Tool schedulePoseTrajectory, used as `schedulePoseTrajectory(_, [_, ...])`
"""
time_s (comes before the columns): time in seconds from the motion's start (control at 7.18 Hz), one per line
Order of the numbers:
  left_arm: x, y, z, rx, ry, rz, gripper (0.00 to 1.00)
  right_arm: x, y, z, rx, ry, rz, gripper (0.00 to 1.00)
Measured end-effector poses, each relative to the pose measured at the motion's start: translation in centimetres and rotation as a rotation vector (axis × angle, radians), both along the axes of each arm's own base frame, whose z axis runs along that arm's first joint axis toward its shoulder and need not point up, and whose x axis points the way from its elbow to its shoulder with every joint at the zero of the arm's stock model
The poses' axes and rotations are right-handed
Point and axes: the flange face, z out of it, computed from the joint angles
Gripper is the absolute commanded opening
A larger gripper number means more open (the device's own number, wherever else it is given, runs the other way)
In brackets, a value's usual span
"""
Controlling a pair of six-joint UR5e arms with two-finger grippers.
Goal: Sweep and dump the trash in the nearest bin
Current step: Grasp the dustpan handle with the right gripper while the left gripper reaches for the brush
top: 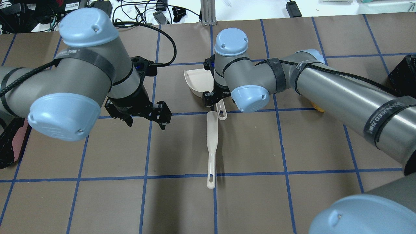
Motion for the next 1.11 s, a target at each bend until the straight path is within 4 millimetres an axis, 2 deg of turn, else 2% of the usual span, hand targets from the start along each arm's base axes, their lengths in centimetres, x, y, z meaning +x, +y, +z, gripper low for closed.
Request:
schedulePoseTrajectory(0.14, [-1.8,0.8,-0.9,-0.009,0.010,-0.017,1.00,0.0,0.0,0.0,-0.001,0.000,0.001,0.80])
schedulePoseTrajectory(0.28, [-3.4,1.7,-2.6,-0.034,0.019,-0.042,1.00,0.0,0.0,0.1,-0.002,0.000,0.000,0.69])
schedulePoseTrajectory(0.56, [-5.6,4.0,-6.3,-0.079,0.033,-0.040,1.00,0.2,0.1,0.2,-0.005,-0.001,0.003,0.63])
schedulePoseTrajectory(1.11, [-9.6,7.7,-9.0,-0.080,0.035,-0.052,1.00,0.7,0.5,0.7,-0.009,-0.004,0.011,0.55])
